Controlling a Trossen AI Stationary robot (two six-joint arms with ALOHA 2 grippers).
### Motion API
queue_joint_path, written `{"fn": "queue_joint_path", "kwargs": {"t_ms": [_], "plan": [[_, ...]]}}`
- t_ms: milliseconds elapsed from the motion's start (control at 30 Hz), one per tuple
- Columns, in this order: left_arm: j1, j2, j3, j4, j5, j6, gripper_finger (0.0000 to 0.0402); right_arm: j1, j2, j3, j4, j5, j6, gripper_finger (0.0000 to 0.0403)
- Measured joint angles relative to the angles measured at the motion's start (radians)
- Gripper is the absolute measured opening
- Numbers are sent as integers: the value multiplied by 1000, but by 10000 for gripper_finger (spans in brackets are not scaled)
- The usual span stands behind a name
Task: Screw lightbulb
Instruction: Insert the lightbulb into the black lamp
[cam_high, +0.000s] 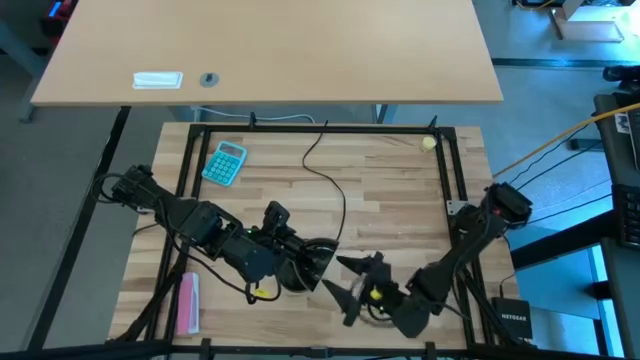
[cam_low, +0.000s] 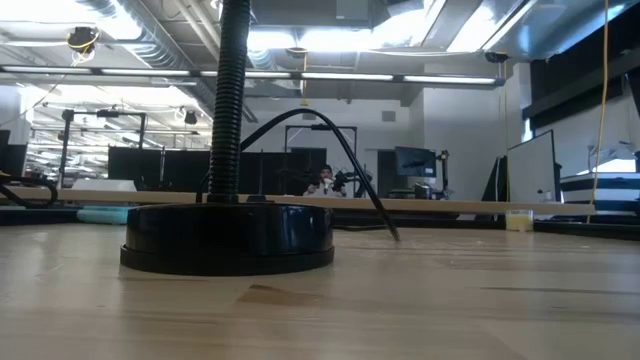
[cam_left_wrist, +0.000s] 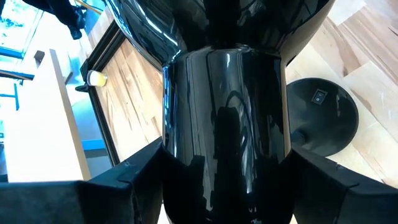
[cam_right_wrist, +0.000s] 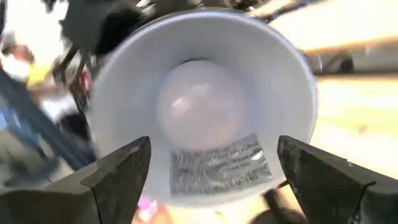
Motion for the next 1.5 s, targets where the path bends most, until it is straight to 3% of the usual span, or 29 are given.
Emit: {"fn": "queue_joint_path", "kwargs": {"t_ms": [333,567,900,1233,1500], "plan": [[1,0,0,1,0,0,249,33,0,0,93,86,-955,350],[1,0,0,-1,0,-14,249,-15,0,0,111,59,-1353,350],[2,0,0,0,0,-19,249,-20,36,0,120,-4,-1628,350],[2,1,0,4,0,-27,249,-54,54,0,251,-25,-1876,350],[3,1,0,4,0,-26,249,-93,54,1,250,-99,-1926,350]]}}
